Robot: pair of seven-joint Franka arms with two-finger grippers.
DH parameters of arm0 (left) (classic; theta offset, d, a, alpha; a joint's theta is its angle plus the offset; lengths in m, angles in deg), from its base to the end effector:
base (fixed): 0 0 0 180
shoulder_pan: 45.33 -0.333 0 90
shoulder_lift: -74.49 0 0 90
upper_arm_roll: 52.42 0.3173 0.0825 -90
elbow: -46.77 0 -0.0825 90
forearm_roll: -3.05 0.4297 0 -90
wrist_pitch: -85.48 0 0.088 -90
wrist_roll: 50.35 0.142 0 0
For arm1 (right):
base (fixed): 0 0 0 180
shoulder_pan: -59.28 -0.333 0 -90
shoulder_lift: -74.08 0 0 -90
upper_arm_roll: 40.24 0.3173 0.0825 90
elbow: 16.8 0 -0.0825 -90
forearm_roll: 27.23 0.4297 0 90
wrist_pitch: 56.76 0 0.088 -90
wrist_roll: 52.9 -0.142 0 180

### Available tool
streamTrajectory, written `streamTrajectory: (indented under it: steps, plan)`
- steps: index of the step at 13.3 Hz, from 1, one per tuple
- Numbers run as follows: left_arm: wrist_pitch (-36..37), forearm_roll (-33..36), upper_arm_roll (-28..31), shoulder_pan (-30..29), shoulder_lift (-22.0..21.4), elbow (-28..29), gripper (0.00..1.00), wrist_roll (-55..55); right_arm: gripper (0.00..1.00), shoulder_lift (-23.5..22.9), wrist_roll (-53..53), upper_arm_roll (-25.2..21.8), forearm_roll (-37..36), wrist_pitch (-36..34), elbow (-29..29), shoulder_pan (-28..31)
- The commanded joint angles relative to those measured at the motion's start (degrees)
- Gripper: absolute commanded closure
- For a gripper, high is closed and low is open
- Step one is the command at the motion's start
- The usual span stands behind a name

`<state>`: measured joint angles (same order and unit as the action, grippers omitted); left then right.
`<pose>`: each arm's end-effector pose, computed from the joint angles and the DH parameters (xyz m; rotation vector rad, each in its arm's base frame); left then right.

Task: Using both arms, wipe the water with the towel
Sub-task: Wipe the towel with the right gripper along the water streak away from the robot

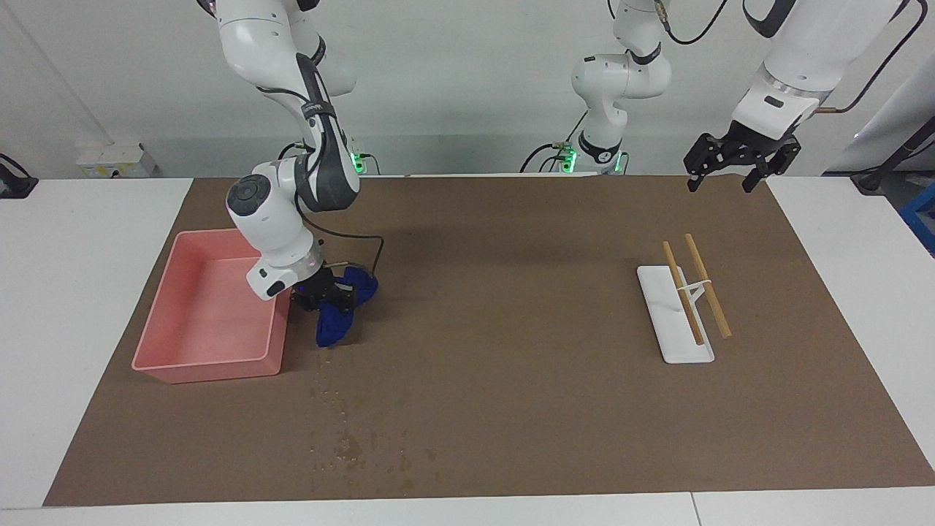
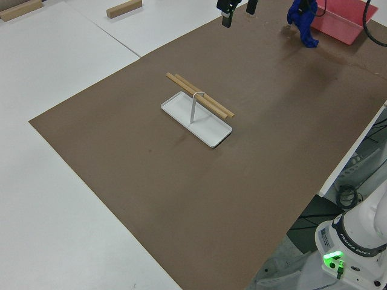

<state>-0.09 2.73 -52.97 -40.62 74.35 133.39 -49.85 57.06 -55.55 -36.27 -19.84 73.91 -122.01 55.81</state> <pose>0.5887 -0.0550 0.6158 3.1326 -0.1582 -0.0252 0.6810 0.0935 0.3263 -2.9985 -0.0032 -0.2041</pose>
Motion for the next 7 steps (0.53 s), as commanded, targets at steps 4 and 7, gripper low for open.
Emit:
streamTrajectory:
  steps: [4,7]
  plan:
    - [0.49,-0.56,0.02,-0.22,-1.18,1.18,0.0,0.47,1.0,-4.08,4.76,0.68,-11.34,-1.74,7.39,-0.58]
    - [0.49,-0.56,0.02,-0.22,-1.18,1.18,0.0,0.47,1.0,-3.38,2.84,0.95,-6.62,-0.17,2.66,-0.66]
